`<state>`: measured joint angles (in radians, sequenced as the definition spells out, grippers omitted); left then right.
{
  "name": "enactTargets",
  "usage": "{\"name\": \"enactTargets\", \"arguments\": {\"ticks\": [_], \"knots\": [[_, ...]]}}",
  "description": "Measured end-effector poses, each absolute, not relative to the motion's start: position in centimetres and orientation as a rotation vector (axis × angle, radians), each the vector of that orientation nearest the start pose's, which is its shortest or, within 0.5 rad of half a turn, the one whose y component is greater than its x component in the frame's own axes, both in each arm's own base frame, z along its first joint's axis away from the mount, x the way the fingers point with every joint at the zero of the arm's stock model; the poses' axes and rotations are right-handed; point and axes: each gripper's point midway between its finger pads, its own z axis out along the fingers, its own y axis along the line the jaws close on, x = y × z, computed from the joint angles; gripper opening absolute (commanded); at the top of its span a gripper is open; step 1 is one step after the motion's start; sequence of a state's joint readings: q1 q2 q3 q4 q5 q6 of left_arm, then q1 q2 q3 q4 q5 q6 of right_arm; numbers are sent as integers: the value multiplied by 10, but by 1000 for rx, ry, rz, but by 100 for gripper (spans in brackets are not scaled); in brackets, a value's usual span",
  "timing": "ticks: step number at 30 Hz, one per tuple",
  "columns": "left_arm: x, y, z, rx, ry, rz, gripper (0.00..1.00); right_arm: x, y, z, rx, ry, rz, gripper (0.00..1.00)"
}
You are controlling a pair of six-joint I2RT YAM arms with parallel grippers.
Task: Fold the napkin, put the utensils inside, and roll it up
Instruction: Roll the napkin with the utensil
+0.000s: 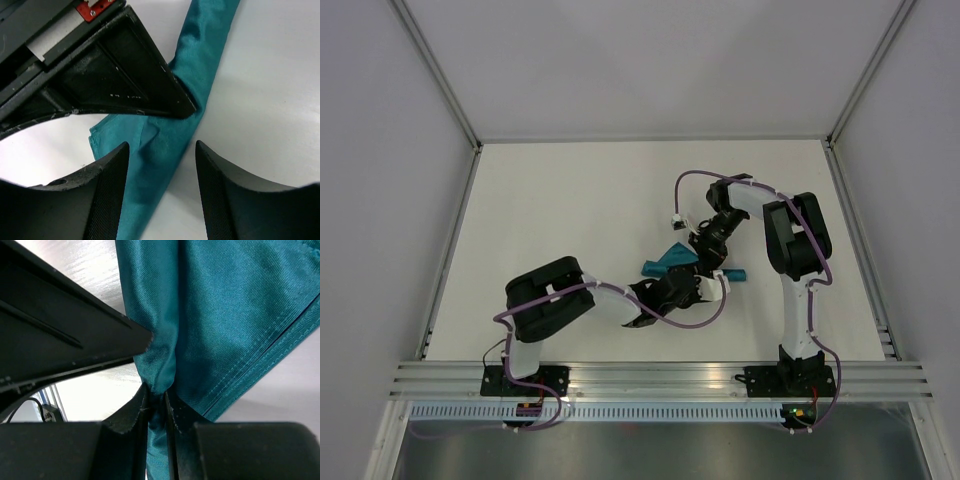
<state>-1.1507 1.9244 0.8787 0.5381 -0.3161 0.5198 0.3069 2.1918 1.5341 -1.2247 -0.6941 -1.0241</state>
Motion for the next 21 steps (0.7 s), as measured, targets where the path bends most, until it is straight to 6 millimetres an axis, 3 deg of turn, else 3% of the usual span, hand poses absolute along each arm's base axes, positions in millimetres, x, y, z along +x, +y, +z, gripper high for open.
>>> {"name": "enactTargets", "arguments": {"ticks": [6,11,19,21], "knots": [[265,-412,33,1402,1503,-67,53,272,176,12,-1686,2438,1173,21],[264,-419,27,1467,1535,-116,36,272,176,12,-1681,2440,1176,24],[265,-421,24,1533,1594,-195,26,269,175,15,-1660,2459,1193,45],[265,-421,24,1544,1607,-221,24,268,174,17,-1658,2465,1196,55]]}}
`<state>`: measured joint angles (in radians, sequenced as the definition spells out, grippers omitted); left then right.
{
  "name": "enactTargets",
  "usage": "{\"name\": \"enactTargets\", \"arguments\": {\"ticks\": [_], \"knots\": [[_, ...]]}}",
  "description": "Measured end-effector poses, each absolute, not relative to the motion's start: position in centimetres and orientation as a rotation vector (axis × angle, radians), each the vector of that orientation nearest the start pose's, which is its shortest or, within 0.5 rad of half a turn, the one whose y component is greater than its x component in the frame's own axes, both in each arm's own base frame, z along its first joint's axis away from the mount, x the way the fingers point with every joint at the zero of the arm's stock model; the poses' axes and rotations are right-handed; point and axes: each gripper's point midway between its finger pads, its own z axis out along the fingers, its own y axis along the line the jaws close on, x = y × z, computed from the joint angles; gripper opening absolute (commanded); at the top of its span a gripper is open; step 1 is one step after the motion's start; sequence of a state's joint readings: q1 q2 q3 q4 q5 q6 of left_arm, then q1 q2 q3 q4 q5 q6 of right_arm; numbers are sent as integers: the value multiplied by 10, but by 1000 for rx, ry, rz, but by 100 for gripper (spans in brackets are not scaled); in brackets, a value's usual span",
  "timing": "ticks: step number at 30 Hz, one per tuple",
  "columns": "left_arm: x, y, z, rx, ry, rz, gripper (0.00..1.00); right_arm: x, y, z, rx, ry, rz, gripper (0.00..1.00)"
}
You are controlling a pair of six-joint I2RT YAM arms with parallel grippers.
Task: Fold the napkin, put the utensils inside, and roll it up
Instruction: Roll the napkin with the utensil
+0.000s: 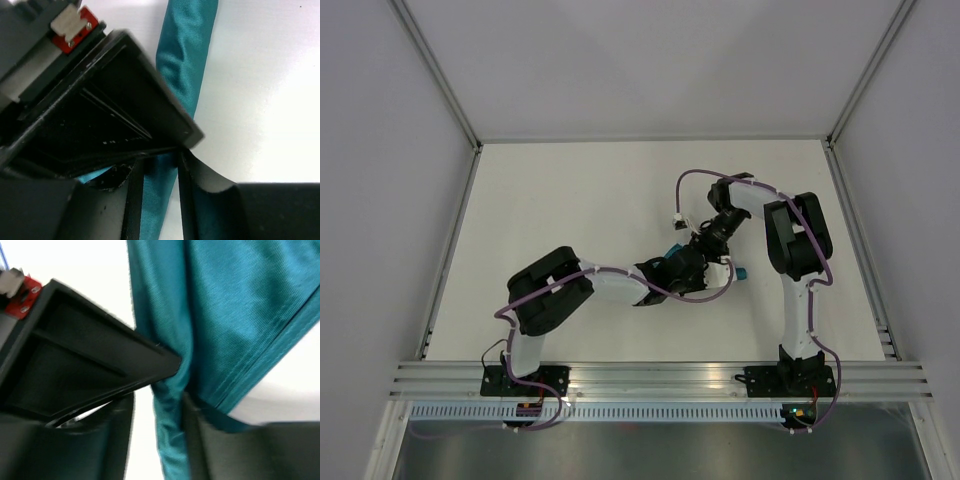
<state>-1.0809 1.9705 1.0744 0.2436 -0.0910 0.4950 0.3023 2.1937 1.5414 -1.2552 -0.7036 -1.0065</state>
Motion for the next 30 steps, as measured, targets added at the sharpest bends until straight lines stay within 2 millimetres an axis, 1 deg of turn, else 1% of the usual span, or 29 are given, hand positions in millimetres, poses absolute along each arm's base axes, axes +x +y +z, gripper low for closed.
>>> {"name": "enactTargets", "arguments": {"ticks": [2,5,10,15,19,22,26,28,29,30], "knots": [[265,-422,23,1549,1621,-252,21,265,173,20,-1652,2479,1204,63],[263,-423,24,1553,1642,-310,19,265,169,25,-1617,2500,1213,70],[259,-426,24,1568,1667,-411,16,271,167,29,-1567,2516,1192,74],[260,-427,23,1569,1711,-518,14,287,166,32,-1501,2489,1147,76],[257,-430,22,1577,1746,-614,13,316,159,37,-1389,2441,1104,76],[254,-432,22,1580,1780,-708,13,336,145,51,-1271,2404,1076,76],[257,-431,22,1556,1838,-853,14,360,124,81,-1142,2305,977,76],[258,-430,22,1541,1871,-939,14,359,114,95,-1098,2265,917,76],[259,-429,22,1534,1891,-979,14,355,110,101,-1087,2234,876,76],[260,-429,22,1528,1908,-1020,14,348,109,106,-1084,2212,844,76]]}}
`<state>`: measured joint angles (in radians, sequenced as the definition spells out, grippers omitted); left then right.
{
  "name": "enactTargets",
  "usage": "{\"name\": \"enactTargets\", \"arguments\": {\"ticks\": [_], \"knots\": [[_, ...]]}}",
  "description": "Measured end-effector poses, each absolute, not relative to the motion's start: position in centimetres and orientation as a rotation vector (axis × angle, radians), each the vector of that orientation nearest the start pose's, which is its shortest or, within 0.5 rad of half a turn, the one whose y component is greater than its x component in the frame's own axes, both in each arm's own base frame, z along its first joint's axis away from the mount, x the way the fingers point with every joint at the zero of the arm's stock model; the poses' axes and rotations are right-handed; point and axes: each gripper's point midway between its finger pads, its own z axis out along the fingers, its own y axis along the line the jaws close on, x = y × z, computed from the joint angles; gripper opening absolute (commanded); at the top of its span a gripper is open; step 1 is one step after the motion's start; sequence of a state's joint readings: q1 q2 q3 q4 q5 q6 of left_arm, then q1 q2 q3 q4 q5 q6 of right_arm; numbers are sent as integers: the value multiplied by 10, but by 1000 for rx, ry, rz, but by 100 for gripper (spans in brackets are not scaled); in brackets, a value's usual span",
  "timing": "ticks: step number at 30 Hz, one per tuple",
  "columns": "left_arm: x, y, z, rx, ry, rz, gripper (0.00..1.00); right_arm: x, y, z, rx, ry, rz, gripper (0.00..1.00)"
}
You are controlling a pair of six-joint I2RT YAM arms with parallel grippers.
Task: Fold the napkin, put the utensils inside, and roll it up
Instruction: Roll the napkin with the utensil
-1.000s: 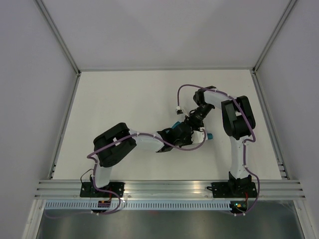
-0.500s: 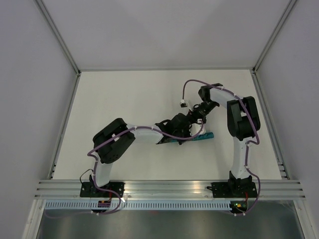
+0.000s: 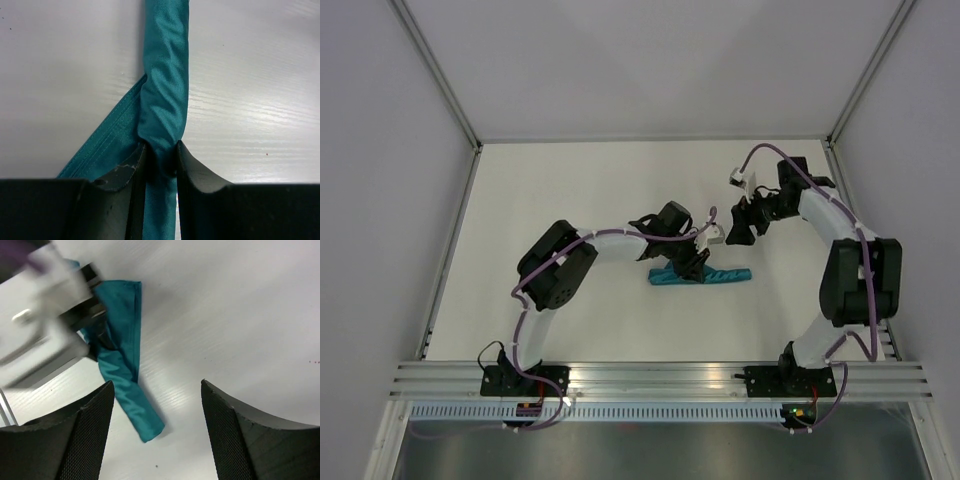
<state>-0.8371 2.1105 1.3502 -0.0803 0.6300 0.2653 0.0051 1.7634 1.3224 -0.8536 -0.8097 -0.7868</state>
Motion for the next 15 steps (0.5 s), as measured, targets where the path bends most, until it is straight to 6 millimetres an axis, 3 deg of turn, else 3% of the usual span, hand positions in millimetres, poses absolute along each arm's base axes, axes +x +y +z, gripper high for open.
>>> {"name": "enactTargets", "arguments": {"ticks": [4,7,12,15], "knots": [[262,-429,21,1504,1978,-1145,14,317,113,119,-1151,2076,680,76],[263,-428,22,1479,2025,-1233,15,290,122,111,-1255,1981,555,77],[264,-427,22,1436,2092,-1359,15,248,139,68,-1444,1881,416,78],[261,-426,21,1411,2135,-1438,15,237,138,45,-1502,1871,351,78]]}}
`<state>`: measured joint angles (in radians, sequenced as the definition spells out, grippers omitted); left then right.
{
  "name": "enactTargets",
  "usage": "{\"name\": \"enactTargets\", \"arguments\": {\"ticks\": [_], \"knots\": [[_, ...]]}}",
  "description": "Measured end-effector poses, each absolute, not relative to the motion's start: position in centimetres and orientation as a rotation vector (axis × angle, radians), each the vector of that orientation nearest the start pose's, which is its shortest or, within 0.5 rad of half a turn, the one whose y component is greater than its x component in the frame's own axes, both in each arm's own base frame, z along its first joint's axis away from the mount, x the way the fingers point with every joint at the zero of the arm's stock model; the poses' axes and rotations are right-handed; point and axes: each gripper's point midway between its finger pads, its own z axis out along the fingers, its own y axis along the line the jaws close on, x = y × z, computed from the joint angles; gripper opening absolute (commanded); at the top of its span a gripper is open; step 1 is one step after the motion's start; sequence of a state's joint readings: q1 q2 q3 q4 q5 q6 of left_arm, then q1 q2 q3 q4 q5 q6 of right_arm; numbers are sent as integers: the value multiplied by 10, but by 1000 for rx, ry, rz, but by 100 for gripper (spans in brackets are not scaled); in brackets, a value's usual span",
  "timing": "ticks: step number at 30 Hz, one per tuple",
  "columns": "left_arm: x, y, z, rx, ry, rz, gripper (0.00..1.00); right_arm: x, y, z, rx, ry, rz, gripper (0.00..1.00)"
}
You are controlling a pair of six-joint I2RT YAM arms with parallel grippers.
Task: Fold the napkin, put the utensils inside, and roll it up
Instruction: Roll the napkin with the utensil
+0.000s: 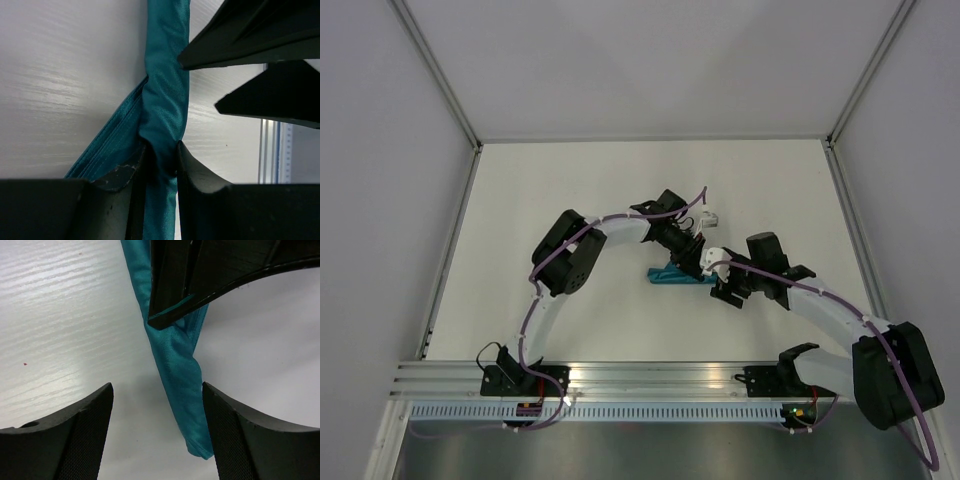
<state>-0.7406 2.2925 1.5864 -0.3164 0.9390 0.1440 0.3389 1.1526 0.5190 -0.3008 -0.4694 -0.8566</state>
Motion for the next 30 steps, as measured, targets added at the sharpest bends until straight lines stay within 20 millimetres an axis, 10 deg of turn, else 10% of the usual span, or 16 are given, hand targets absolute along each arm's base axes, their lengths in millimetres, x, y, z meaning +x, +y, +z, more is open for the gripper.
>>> {"name": "enactTargets", "arguments": {"ticks": [9,19,30], "knots": [[243,-421,20,1357,2255,-1619,15,240,153,30,-1591,1760,211,76],[234,-416,20,1336,2315,-1672,40,237,159,18,-1639,1760,187,30],[243,-412,27,1299,2356,-1529,51,235,160,19,-1702,1822,229,24]]}}
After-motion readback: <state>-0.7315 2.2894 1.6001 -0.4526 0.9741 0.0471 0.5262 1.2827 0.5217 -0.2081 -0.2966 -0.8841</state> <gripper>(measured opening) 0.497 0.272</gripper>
